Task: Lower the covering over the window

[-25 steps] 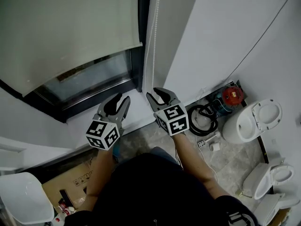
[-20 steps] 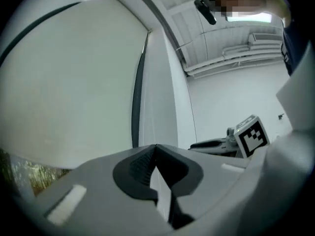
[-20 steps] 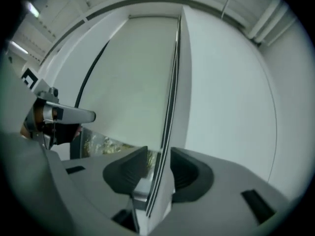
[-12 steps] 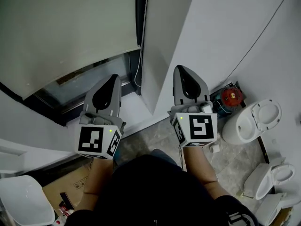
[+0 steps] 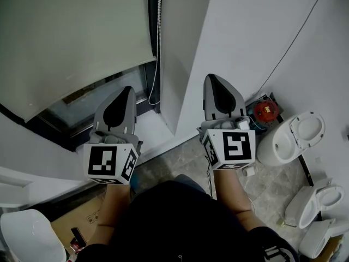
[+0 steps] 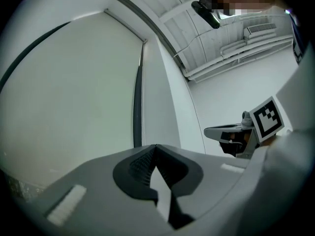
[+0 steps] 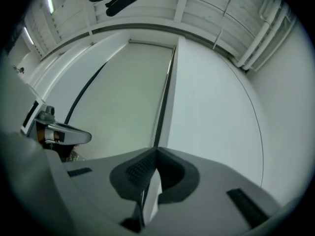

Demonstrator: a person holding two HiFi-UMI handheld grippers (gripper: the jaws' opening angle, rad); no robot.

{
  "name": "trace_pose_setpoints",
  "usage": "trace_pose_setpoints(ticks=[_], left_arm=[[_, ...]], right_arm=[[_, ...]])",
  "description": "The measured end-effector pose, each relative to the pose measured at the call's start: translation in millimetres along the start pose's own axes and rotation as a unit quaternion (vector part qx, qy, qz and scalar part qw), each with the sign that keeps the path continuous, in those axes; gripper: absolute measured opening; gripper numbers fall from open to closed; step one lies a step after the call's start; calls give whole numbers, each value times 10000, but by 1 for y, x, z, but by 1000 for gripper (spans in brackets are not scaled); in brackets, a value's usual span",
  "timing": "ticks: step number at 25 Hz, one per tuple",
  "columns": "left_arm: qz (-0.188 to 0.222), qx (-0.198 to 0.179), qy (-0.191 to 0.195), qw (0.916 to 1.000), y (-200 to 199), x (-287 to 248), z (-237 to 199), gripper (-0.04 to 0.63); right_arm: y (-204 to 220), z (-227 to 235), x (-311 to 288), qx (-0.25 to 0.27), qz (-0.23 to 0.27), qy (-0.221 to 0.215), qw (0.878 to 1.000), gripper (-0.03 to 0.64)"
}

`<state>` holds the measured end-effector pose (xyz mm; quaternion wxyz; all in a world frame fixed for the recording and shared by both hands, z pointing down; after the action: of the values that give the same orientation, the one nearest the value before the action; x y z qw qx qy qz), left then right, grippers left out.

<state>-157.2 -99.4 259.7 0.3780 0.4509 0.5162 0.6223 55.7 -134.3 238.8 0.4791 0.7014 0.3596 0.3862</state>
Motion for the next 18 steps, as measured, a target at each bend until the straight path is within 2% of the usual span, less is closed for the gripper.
trace_pose_setpoints(ticks=[5, 18], left_arm=[[-11, 23, 0, 10000, 3, -1, 2, 11], [-17, 107, 293, 9995, 6, -18, 22, 11]], right_arm=[[5, -6, 2, 40, -49, -202, 9998, 12], [7, 11, 10, 20, -80, -125, 9999, 12]])
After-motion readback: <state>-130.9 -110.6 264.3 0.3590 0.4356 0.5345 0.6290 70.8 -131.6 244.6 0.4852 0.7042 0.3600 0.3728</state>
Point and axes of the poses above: the fingertips, and each gripper's own axes: x backward along the fingers, z to its right, y out of its underside, the point moved 6 cm from there along x, backward along the fingers, and after that the axes turned 1 degree about x, right-handed, at the moved point
